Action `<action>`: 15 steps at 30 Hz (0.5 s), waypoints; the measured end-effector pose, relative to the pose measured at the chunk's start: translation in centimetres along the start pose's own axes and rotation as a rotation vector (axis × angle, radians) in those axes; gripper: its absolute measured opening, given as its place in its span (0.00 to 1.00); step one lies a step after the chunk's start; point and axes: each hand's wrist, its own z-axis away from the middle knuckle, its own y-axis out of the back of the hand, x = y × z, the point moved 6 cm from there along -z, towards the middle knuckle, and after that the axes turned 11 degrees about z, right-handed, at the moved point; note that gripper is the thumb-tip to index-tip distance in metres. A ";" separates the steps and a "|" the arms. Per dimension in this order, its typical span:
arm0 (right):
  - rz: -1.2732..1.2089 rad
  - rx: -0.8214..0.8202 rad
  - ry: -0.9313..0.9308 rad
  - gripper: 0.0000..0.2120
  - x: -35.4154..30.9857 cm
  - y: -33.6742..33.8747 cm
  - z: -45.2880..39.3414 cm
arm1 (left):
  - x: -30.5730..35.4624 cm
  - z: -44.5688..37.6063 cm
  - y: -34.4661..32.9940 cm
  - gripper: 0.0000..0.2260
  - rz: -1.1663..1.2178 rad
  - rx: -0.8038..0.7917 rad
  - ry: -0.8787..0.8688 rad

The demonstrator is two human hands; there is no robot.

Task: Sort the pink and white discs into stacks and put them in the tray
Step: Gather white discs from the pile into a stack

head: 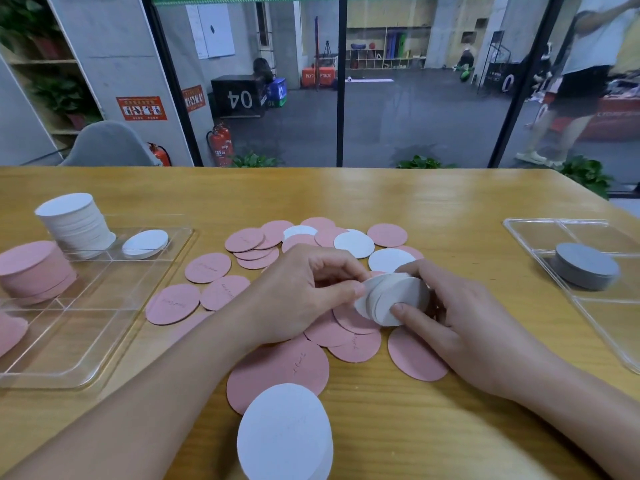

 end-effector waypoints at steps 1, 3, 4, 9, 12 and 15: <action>0.015 -0.014 0.009 0.07 0.0 -0.1 0.0 | -0.1 0.0 -0.1 0.07 -0.015 -0.001 -0.007; 0.010 -0.018 0.020 0.07 0.0 -0.2 0.0 | 0.0 0.2 -0.2 0.09 -0.036 -0.005 -0.014; 0.001 -0.016 0.026 0.09 0.0 -0.1 0.1 | 0.2 0.2 0.0 0.10 -0.042 0.005 -0.013; 0.012 -0.047 0.064 0.08 -0.8 -0.2 0.3 | -0.1 0.0 3.8 0.09 -0.305 0.264 0.026; 0.045 -0.088 0.059 0.07 -0.8 -0.5 0.4 | -1.8 -0.4 5.2 0.11 -0.538 0.219 0.140; 0.074 -0.100 0.070 0.09 -0.8 -0.7 0.4 | -2.9 -0.4 5.2 0.08 -0.656 0.124 0.240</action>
